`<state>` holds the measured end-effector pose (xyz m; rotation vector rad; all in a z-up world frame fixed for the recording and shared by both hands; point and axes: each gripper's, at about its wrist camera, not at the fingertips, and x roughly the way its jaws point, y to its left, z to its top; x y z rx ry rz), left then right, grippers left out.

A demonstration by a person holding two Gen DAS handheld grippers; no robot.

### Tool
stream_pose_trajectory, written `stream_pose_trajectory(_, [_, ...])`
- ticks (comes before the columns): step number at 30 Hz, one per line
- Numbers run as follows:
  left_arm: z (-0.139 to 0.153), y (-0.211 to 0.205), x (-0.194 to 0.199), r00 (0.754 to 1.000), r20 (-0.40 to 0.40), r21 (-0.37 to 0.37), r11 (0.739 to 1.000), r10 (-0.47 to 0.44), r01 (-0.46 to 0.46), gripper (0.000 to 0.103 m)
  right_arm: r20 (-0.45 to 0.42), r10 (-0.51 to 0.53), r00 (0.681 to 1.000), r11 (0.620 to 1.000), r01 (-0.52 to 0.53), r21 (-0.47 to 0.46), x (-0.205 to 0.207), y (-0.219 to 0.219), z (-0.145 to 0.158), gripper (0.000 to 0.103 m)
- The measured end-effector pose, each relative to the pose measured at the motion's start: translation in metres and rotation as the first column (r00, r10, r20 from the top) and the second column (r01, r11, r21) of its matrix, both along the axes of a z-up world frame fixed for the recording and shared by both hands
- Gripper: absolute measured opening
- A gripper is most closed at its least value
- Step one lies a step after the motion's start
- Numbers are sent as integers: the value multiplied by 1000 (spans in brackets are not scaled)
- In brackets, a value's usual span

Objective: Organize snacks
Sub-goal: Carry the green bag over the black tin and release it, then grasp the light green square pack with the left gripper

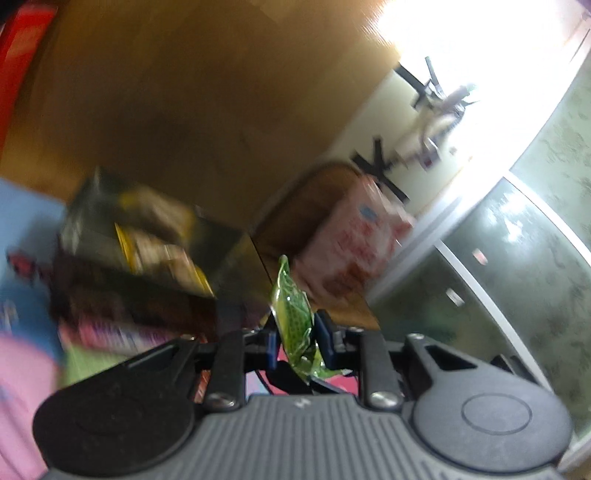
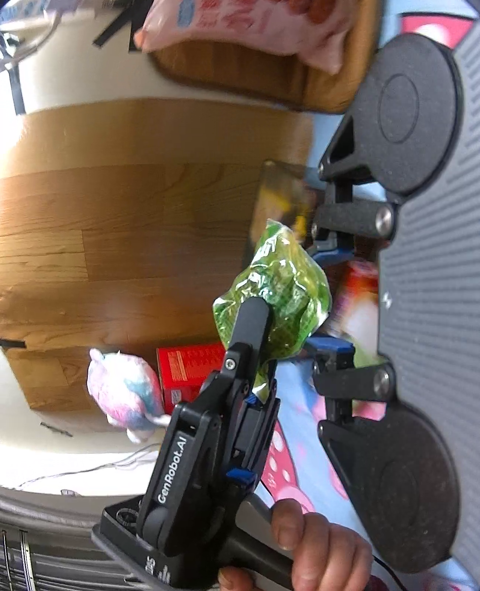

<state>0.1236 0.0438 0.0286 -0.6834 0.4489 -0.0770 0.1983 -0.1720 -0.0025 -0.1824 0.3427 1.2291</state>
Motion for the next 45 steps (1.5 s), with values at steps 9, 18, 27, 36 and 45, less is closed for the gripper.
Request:
stream_pose_trajectory(9, [-5, 44, 12, 982, -41, 73, 981, 184, -181, 36, -35, -72, 997, 997, 72, -9, 34, 18, 2, 53])
stream_pose_trajectory(18, [-25, 32, -57, 979, -59, -9, 981, 194, -195, 36, -164, -53, 985, 998, 49, -26, -4, -42, -28, 52])
stream_pose_trajectory(27, [-70, -39, -60, 976, -208, 2, 998, 67, -68, 55, -154, -27, 988, 992, 7, -129, -51, -62, -50, 51])
stream_pose_trajectory(36, [-70, -52, -88, 980, -189, -79, 993, 68, -84, 50, -136, -4, 991, 994, -11, -110, -80, -62, -40, 28])
stream_pose_trajectory(45, [-63, -52, -114, 989, -133, -142, 986, 68, -87, 66, 136, 55, 989, 986, -33, -161, -131, -57, -26, 26])
